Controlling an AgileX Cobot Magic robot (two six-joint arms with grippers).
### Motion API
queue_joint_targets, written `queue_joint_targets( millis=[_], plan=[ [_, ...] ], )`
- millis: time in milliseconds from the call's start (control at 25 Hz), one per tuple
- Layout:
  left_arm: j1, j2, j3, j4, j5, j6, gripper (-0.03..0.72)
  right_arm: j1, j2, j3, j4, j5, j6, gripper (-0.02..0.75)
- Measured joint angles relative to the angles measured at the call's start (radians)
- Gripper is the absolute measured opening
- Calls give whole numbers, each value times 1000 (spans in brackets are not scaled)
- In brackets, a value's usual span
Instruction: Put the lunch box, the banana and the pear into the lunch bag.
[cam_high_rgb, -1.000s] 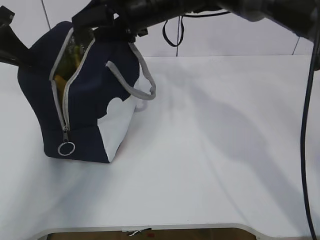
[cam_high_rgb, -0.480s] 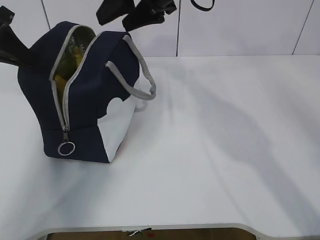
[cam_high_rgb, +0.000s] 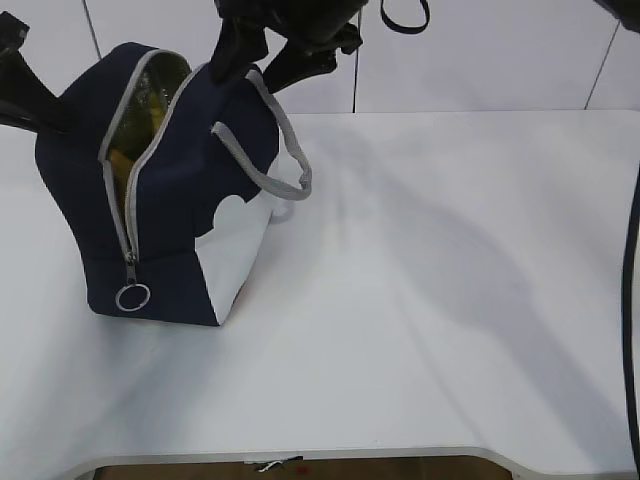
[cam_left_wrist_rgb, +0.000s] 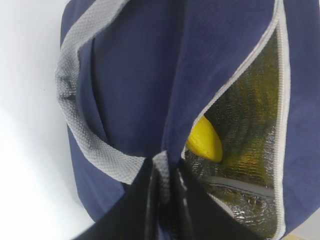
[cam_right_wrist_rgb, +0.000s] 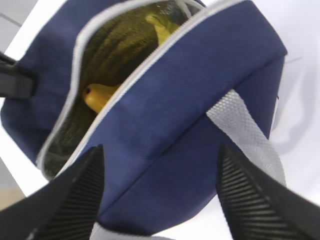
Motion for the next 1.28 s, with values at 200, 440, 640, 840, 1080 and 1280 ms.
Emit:
queue_joint_targets(
  millis=[200, 440, 640, 840, 1080, 1280],
  plan=[
    [0, 0, 0, 0, 0, 0, 25, 20, 14, 0, -32, -15, 25, 557],
    [0, 0, 0, -2, 6, 0, 25, 36, 32, 0, -40, -26, 36, 557],
    [0, 0, 0, -2, 17, 0, 25, 36, 55, 0, -36, -34, 39, 551],
    [0, 0, 0, -4, 28, 0, 25, 36, 60, 0, -28, -30, 41, 386],
    [0, 0, 0, -8, 38, 0, 25, 36, 60, 0, -24, 5, 9, 39],
    [0, 0, 0, -39, 47, 0, 25, 36, 60, 0, -26, 19, -90, 22]
  ],
)
